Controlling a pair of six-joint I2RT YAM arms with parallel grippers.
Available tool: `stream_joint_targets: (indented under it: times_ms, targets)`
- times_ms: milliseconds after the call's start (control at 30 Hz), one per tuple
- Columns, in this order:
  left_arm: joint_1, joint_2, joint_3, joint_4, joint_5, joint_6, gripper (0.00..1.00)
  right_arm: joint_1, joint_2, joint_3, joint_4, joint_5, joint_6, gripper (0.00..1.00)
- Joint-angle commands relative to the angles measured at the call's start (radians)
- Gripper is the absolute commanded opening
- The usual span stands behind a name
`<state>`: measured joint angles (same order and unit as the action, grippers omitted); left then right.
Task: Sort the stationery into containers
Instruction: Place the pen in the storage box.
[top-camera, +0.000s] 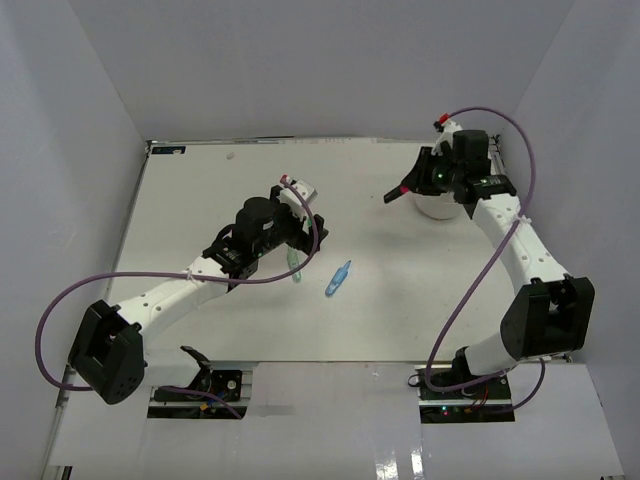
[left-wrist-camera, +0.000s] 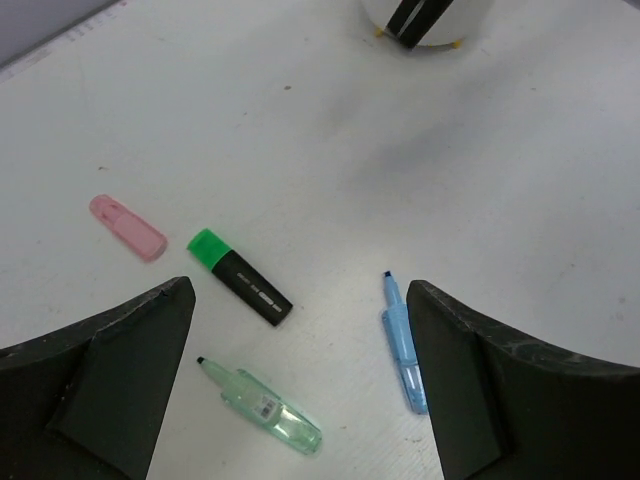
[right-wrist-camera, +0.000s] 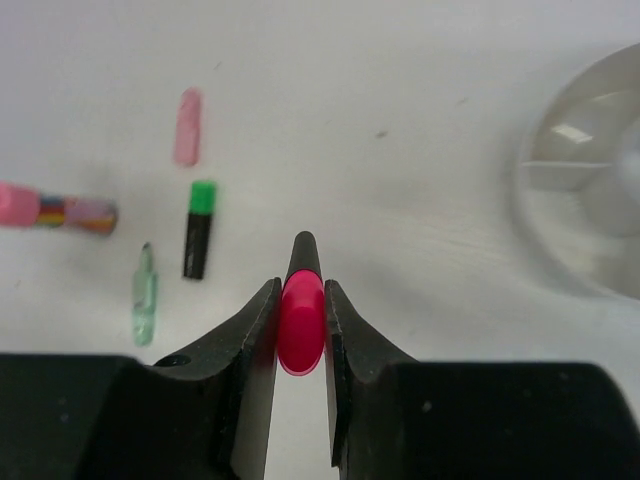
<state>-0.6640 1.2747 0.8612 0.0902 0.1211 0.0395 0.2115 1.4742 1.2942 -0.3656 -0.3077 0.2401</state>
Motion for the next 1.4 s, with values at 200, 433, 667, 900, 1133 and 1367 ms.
stream_joint_targets:
  times_ms: [200,433,667,900,1133,1367]
  targets:
    - [-0.003,-0.003,0.028,-0.049,-0.248,-0.066,0.98,-0.191,0.092,0.296,-0.018,0.367,-0.033,0.08]
    - [-0.002,0.003,0.03,-0.053,-0.304,-0.066,0.98,-0.25,0.227,0.425,-0.027,0.482,-0.012,0.08]
    - [-0.002,0.008,0.028,-0.05,-0.298,-0.061,0.98,-0.296,0.334,0.488,-0.035,0.463,-0.018,0.08]
    - [-0.003,0.015,0.03,-0.052,-0.288,-0.058,0.98,-0.31,0.388,0.476,-0.045,0.383,-0.016,0.08]
    - [-0.003,0.022,0.032,-0.056,-0.285,-0.052,0.98,-0.314,0.44,0.467,-0.05,0.331,-0.013,0.08]
    - [-0.003,0.02,0.032,-0.058,-0.281,-0.049,0.98,-0.317,0.466,0.461,-0.052,0.335,-0.013,0.14]
